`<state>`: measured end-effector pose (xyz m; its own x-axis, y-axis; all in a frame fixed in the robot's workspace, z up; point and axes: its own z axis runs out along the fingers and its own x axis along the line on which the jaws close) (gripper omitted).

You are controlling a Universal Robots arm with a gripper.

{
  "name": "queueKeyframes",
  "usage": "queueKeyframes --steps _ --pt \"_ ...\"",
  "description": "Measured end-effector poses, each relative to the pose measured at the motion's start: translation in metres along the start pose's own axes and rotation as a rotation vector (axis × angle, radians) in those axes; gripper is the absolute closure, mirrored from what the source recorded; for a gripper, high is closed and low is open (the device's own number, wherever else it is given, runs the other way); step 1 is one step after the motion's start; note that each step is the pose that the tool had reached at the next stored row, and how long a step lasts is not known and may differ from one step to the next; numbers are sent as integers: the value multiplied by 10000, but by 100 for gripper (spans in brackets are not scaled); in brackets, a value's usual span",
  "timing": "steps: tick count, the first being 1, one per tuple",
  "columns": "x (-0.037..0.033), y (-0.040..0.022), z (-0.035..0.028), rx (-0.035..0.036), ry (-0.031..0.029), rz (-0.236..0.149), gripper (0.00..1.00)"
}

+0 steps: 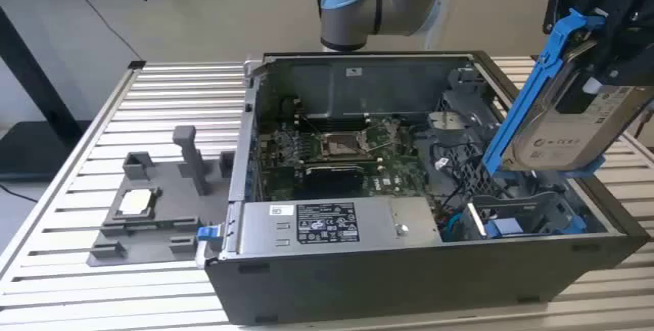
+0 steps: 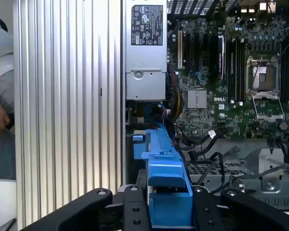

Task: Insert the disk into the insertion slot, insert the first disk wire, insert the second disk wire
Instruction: 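Insert the disk into the insertion slot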

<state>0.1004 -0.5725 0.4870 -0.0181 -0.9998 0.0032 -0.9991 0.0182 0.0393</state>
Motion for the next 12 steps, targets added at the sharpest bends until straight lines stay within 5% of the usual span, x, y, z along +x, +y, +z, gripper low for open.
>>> queueKeyframes --steps 12 --pt "1 0 10 0 1 0 67"
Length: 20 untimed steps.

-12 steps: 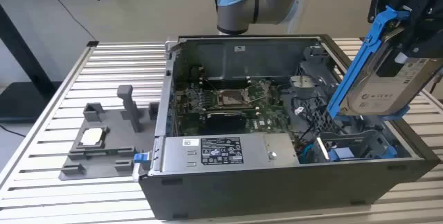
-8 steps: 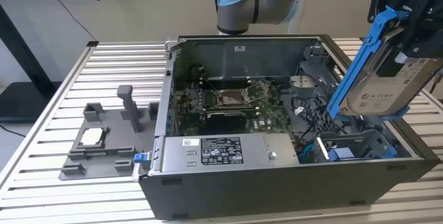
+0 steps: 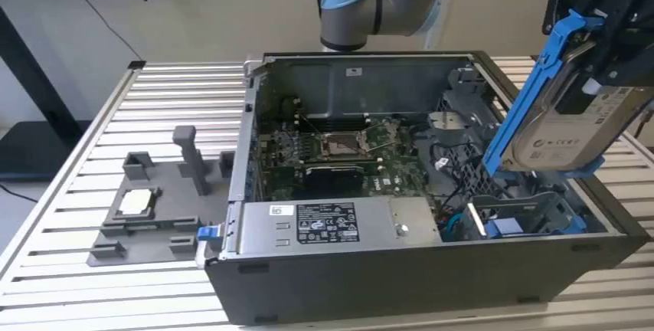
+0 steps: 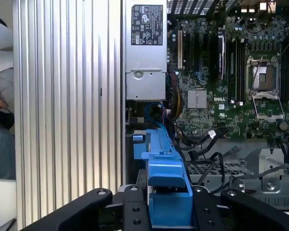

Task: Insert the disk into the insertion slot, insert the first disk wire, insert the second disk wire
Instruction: 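Insert the disk into the insertion slot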

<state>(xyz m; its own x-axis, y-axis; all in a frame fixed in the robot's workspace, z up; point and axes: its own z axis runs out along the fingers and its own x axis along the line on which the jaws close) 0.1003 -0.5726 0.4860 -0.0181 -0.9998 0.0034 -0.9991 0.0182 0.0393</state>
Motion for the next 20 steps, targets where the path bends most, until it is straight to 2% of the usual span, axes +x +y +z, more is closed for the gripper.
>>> queueKeyframes --steps 11,20 --pt "35 -6 102 0 -1 0 67" --pt "45 -67 222 0 -1 -5 67"
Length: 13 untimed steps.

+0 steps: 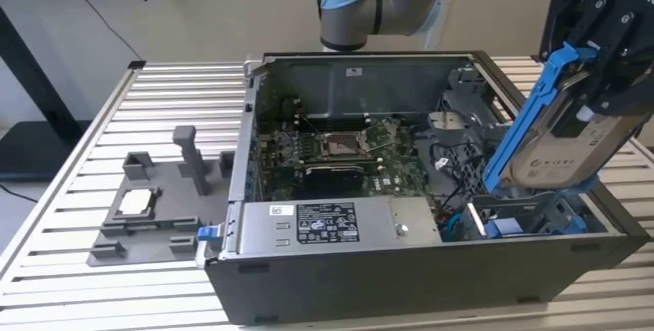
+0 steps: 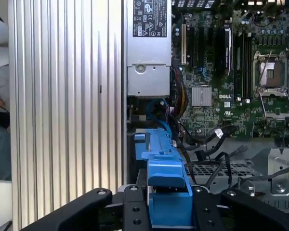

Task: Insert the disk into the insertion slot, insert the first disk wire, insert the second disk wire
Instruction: 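Insert the disk into the insertion slot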

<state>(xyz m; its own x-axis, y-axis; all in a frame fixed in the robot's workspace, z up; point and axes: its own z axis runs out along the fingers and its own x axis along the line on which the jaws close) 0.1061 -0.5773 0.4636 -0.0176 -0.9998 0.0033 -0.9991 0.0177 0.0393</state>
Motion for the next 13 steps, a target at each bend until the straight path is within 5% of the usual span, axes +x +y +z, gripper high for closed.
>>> queueKeyframes --steps 13 --pt "8 -87 190 -8 2 -28 67"
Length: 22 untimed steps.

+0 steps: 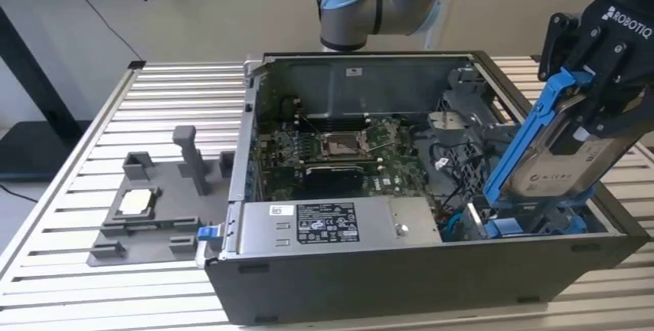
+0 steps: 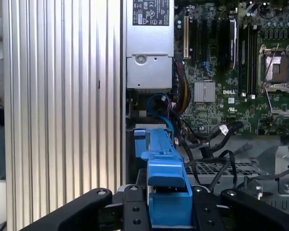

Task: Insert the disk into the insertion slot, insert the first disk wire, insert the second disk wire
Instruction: 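Insert the disk into the insertion slot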

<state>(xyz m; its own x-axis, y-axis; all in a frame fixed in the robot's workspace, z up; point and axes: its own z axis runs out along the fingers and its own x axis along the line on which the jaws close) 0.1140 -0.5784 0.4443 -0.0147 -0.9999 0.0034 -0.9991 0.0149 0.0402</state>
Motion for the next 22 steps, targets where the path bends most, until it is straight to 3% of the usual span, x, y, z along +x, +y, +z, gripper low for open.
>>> queueKeyframes --steps 22 --pt "-5 -43 261 0 -60 -291 67"
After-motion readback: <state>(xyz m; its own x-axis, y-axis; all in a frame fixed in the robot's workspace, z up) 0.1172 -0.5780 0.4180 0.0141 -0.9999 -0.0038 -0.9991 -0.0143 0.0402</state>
